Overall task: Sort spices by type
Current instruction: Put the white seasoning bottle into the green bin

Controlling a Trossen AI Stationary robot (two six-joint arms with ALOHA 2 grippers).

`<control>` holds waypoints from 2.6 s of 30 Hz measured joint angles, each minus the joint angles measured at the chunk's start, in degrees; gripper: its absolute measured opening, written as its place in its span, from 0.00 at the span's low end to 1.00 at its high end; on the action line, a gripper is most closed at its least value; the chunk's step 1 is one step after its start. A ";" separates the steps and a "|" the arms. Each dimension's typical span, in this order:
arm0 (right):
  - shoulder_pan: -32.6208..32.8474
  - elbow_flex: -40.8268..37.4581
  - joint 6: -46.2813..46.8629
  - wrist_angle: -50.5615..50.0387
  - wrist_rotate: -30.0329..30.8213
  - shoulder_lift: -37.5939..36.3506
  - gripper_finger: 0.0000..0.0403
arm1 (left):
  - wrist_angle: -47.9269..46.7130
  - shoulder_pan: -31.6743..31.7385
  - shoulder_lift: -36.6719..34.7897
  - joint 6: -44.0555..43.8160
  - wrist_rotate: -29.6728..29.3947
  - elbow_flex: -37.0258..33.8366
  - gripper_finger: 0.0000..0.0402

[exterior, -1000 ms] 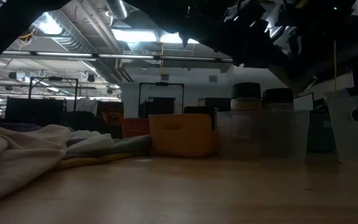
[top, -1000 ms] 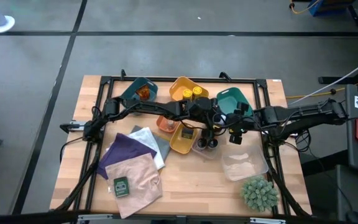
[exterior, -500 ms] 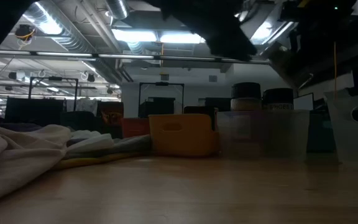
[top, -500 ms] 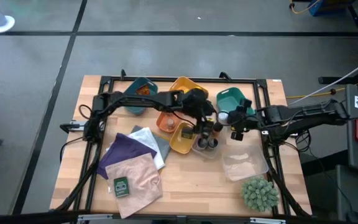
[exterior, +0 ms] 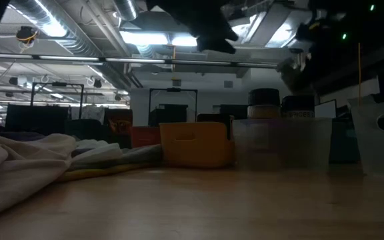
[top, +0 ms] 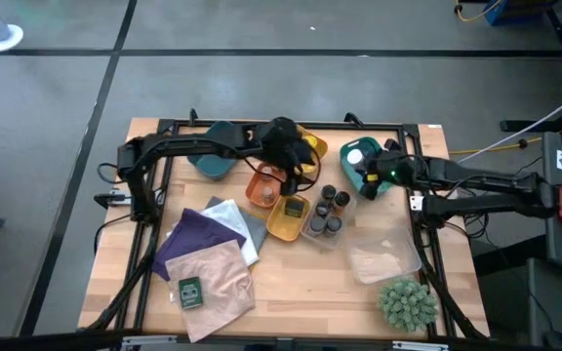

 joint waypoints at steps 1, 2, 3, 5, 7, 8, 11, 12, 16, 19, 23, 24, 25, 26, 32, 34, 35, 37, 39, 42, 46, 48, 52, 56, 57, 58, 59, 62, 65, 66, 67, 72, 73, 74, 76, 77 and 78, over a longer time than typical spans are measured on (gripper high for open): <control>-1.78 -1.81 -0.12 3.02 -0.31 -0.35 0.50 | 0.31 0.12 -1.24 -0.34 -0.01 -1.69 0.64; -3.44 -3.45 -0.17 5.86 -0.52 -0.49 0.51 | 1.13 0.28 -2.21 -0.65 0.04 -3.26 0.64; -5.08 -4.91 -0.11 7.97 -0.81 -0.49 0.51 | 2.41 0.30 -3.56 -1.10 0.01 -5.06 0.63; -8.21 -7.76 0.33 11.62 -1.37 -0.47 0.51 | 4.44 0.35 -5.89 -1.92 -0.05 -9.04 0.64; -10.90 -10.29 2.24 15.67 -1.50 -0.45 0.51 | 7.80 0.33 -8.13 -2.75 -0.15 -12.93 0.63; -12.02 -11.52 3.64 17.62 -1.50 -0.45 0.51 | 9.09 0.32 -9.37 -3.27 -0.16 -14.96 0.63; -14.72 -14.63 7.71 22.64 -1.53 -0.45 0.51 | 13.04 0.32 -12.05 -4.65 -0.18 -19.80 0.63; -15.26 -15.42 8.62 24.15 -1.51 -0.44 0.51 | 13.63 0.30 -12.68 -5.17 -0.16 -21.17 0.64; -16.05 -18.46 11.99 30.59 -1.42 0.62 0.51 | 16.86 0.32 -14.28 -6.83 -0.44 -25.32 0.63; -16.00 -20.27 13.33 34.57 0.71 1.79 0.51 | 19.09 0.29 -14.33 -7.44 -0.60 -27.42 0.63; -16.02 -22.58 16.57 35.62 2.20 4.25 0.51 | 23.24 0.19 -14.33 -8.42 -0.62 -29.90 0.63; -16.02 -23.15 16.73 36.42 2.34 4.94 0.51 | 24.28 0.19 -14.33 -8.79 -0.62 -30.47 0.63; -16.02 -23.74 16.80 37.96 2.41 5.56 0.51 | 25.12 0.19 -14.31 -9.00 -0.62 -30.93 0.63; -16.02 -24.39 16.89 39.72 2.51 6.19 0.51 | 25.25 0.19 -14.29 -9.01 -0.62 -31.05 0.63; -16.00 -27.20 18.11 47.19 4.54 10.10 0.51 | 25.35 0.09 -14.31 -8.98 -0.62 -31.02 0.63; -16.00 -27.46 18.08 48.44 5.59 11.26 0.51 | 25.52 0.10 -14.31 -8.98 -0.62 -31.02 0.63; -16.00 -27.73 18.10 49.07 5.96 11.88 0.51 | 25.49 0.10 -14.31 -8.96 -0.62 -31.02 0.63; -16.00 -28.08 18.12 50.43 6.08 13.26 0.51 | 25.31 0.10 -14.31 -8.98 -0.62 -31.02 0.64; -16.00 -28.13 18.03 50.86 6.09 14.49 0.51 | 25.43 0.10 -14.31 -8.97 -0.62 -31.02 0.64; -16.00 -28.14 17.99 50.83 6.11 16.22 0.51 | 25.37 0.10 -14.31 -8.96 -0.62 -31.02 0.63; -15.97 -28.06 17.90 51.14 6.39 17.11 0.53 | 25.04 0.10 -14.31 -8.96 -0.62 -31.01 0.64; -15.98 -28.05 17.90 51.12 6.41 17.15 0.56 | 25.03 0.10 -14.31 -8.96 -0.62 -31.01 0.63; -15.98 -28.05 17.93 51.04 6.14 17.15 0.62 | 24.98 0.10 -14.31 -8.96 -0.62 -31.00 0.64; -15.98 -28.05 17.95 50.99 6.04 17.15 0.66 | 25.01 0.10 -14.31 -8.94 -0.62 -31.00 0.63; -15.98 -28.05 17.93 50.97 6.02 17.15 0.67 | 25.01 0.10 -14.31 -8.94 -0.62 -31.00 0.63; -15.98 -28.05 17.93 50.95 5.98 17.15 0.67 | 25.01 0.10 -14.31 -8.94 -0.62 -31.00 0.63; -15.98 -28.05 17.93 50.92 5.78 17.15 0.67 | 25.02 0.10 -14.31 -8.94 -0.62 -31.00 0.63; -16.00 -28.03 17.81 50.94 3.57 16.99 0.67 | 25.01 0.09 -14.31 -8.96 -0.62 -31.00 0.64; -16.00 -27.94 17.78 50.91 2.39 16.93 0.67 | 25.03 0.10 -14.31 -9.02 -0.62 -31.00 0.63; -16.00 -27.94 17.80 50.88 2.36 16.93 0.67 | 25.01 0.10 -14.31 -9.07 -0.62 -31.00 0.63; -16.00 -27.94 17.80 50.86 2.28 16.93 0.67 | 25.01 0.10 -14.31 -9.09 -0.62 -31.00 0.64; -16.00 -26.79 17.84 48.81 1.89 17.04 0.67 | 25.01 0.10 -14.30 -9.14 -0.62 -31.00 0.64; -16.01 -26.31 17.77 48.11 1.69 17.07 0.67 | 25.01 0.10 -14.29 -9.14 -0.62 -31.00 0.64; -16.00 -25.75 17.60 47.60 1.38 17.08 0.67 | 25.02 0.10 -14.29 -9.14 -0.62 -31.00 0.63; -16.00 -24.48 16.83 46.78 0.73 17.08 0.67 | 25.01 0.10 -14.29 -9.14 -0.62 -31.00 0.64; -16.00 -23.81 16.79 46.02 0.14 17.08 0.67 | 25.00 0.10 -14.29 -9.14 -0.62 -31.00 0.63; -16.00 -23.15 16.75 45.07 -0.25 17.08 0.67 | 25.01 0.10 -14.29 -9.14 -0.62 -31.00 0.64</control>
